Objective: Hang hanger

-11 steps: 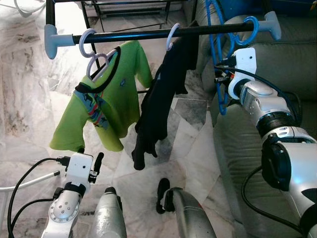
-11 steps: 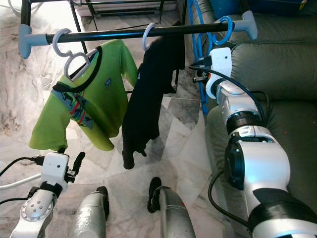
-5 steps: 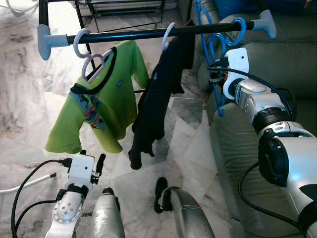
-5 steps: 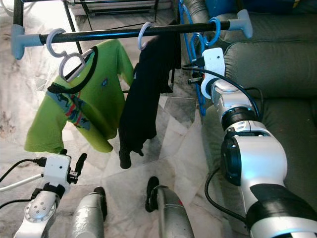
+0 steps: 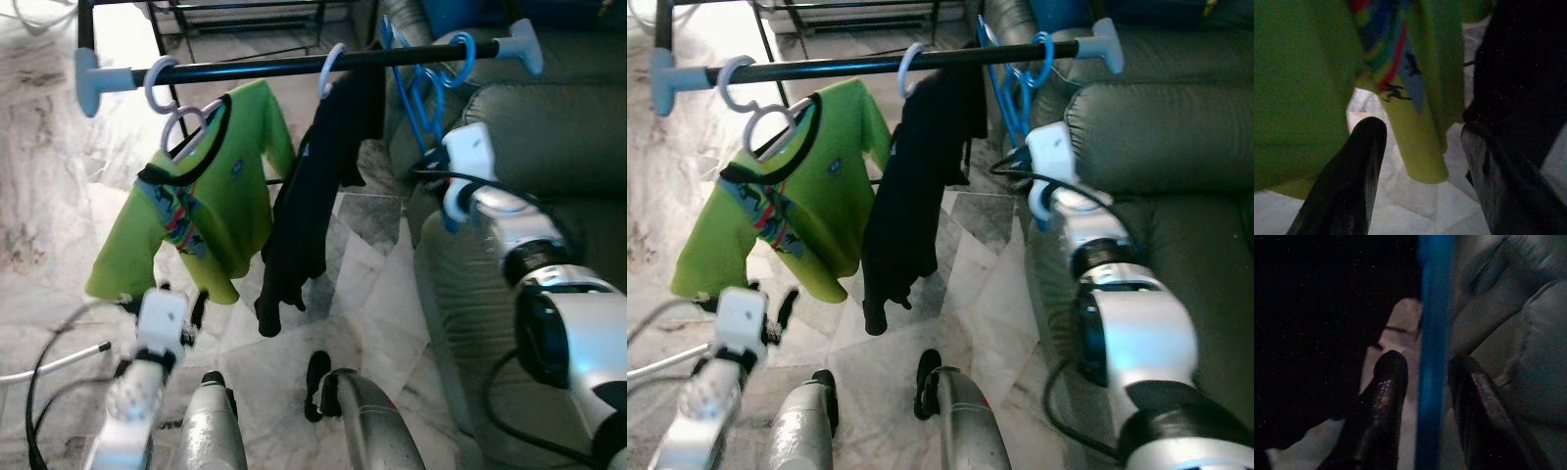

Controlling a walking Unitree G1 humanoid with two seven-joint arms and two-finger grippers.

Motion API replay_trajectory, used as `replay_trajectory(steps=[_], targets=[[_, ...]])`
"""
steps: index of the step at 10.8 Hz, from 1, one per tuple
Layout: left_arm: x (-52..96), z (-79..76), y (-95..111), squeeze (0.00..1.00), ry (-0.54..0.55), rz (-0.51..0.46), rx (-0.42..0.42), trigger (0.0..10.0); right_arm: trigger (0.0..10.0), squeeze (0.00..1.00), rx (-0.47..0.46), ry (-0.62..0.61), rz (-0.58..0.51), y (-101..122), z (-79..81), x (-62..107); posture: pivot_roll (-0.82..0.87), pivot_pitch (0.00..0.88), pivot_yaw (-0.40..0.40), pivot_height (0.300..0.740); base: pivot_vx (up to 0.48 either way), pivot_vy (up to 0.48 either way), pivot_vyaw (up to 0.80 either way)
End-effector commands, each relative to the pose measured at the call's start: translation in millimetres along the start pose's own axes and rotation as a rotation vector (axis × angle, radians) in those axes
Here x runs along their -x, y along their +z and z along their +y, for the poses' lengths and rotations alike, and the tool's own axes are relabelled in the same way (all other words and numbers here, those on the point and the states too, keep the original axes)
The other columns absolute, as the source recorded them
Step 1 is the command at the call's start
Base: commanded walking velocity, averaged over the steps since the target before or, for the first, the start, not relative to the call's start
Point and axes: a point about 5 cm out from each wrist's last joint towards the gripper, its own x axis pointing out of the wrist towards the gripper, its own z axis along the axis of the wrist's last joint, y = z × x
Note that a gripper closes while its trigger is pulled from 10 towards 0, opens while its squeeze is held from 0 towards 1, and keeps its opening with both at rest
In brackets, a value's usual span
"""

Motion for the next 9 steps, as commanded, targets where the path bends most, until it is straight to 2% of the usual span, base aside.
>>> replay_trajectory(steps=[1, 2, 3, 5, 7, 9], targets=[[5.2, 5.8, -11.4, 0.0, 0.008, 0.046, 0.007, 10.0, 10.0, 1.0, 0.036, -0.013, 0.01, -15.9, -5.7, 5.6, 0.18, 0.228, -0.09, 0.74, 0.0, 0.0, 0.0], [3.2, 8.8, -9.5, 0.0, 0.022, 0.035, 0.017, 10.0, 10.0, 1.0, 0.043, 0.003, -0.025, -22.7, -5.1, 8.9, 0.18, 0.216, -0.089, 0.74, 0.0, 0.0, 0.0], [-1.8, 12.1, -3.1, 0.0, 0.038, 0.009, -0.013, 10.0, 10.0, 1.0, 0.006, 0.03, -0.084, -31.3, -2.7, 14.1, 0.15, 0.183, -0.068, 0.74, 0.0, 0.0, 0.0], [-5.6, 13.1, 9.8, 0.0, 0.037, -0.049, -0.029, 10.0, 10.0, 1.0, -0.072, -0.017, -0.172, -49.7, 0.0, 26.6, 0.12, 0.149, -0.043, 0.74, 0.0, 0.0, 0.0], [-7.4, 11.5, 10.1, 0.0, 0.066, -0.069, -0.038, 10.0, 10.0, 1.0, -0.062, -0.095, -0.229, -72.2, 4.1, 43.7, 0.1, 0.122, -0.05, 0.74, 0.0, 0.0, 0.0], [-9.5, 1.5, 14.2, 0.0, 0.098, -0.092, -0.017, 10.0, 10.0, 1.0, -0.072, -0.147, -0.279, -77.3, 6.4, 54.3, 0.08, 0.096, -0.07, 0.74, 0.0, 0.0, 0.0]])
